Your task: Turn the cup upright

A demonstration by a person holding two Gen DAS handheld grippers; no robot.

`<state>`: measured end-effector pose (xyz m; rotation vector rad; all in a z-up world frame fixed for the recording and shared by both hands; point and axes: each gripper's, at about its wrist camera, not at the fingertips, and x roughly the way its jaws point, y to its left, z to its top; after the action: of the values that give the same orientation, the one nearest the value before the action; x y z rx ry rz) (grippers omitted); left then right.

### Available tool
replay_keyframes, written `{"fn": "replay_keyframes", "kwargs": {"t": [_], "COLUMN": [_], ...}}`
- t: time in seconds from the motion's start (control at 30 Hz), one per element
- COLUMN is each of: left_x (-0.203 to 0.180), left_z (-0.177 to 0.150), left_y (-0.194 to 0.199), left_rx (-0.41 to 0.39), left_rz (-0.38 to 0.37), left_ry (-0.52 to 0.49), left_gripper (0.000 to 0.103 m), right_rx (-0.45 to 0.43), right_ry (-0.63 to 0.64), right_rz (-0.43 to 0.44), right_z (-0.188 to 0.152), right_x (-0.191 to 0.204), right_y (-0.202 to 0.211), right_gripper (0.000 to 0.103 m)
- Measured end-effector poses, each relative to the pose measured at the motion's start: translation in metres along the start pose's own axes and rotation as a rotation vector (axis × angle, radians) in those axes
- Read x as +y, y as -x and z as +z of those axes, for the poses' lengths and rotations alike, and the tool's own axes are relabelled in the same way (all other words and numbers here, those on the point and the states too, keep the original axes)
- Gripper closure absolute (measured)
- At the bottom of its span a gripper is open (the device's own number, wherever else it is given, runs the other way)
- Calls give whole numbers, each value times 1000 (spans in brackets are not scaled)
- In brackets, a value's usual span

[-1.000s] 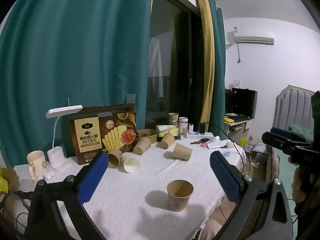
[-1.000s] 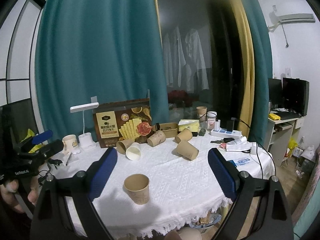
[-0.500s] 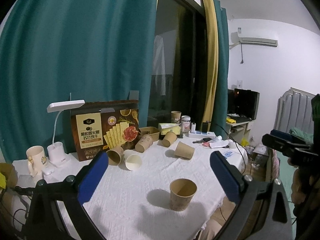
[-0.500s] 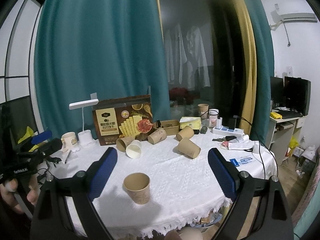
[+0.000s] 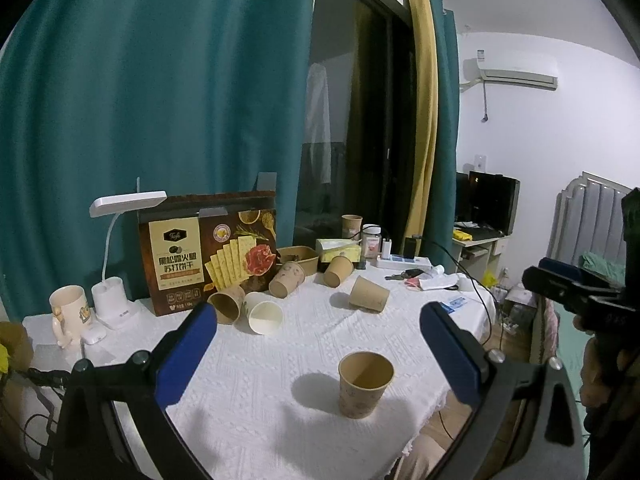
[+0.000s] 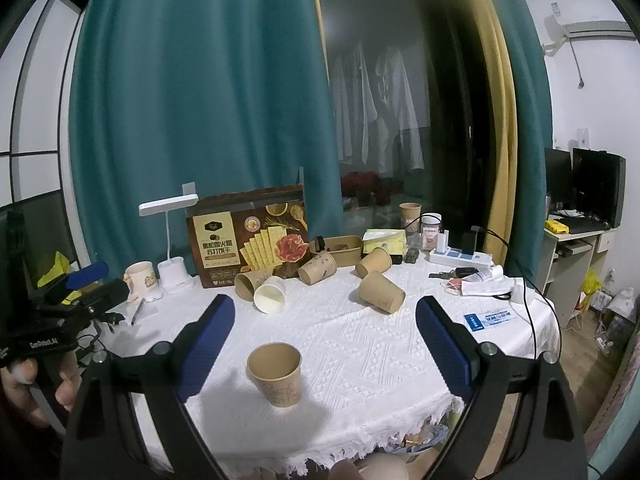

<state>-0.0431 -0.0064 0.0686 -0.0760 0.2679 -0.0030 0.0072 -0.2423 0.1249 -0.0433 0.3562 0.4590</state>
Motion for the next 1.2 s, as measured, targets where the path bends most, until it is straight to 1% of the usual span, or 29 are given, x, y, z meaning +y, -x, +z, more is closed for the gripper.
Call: {"fn": "replay_keyframes", "kwargs": {"t": [0.53, 0.93, 1.2], "left_x": [3, 5, 6], "left_z": [-2, -4, -4], "left_y": [-1, 3, 5], "left_rx": [2, -2, -8], "left_rz": [0, -2, -6], "left_ry": [9, 18, 14], "left_gripper": [2, 2, 2], "right_rx": [2, 8, 9], "right_ry": [2, 5, 4], "right_rz": [-1, 9, 8], "right_z": [-2, -14, -13], "right_x": [1, 2, 2], "right_y": [-3, -7, -8], "right_gripper": [12, 12, 12]}}
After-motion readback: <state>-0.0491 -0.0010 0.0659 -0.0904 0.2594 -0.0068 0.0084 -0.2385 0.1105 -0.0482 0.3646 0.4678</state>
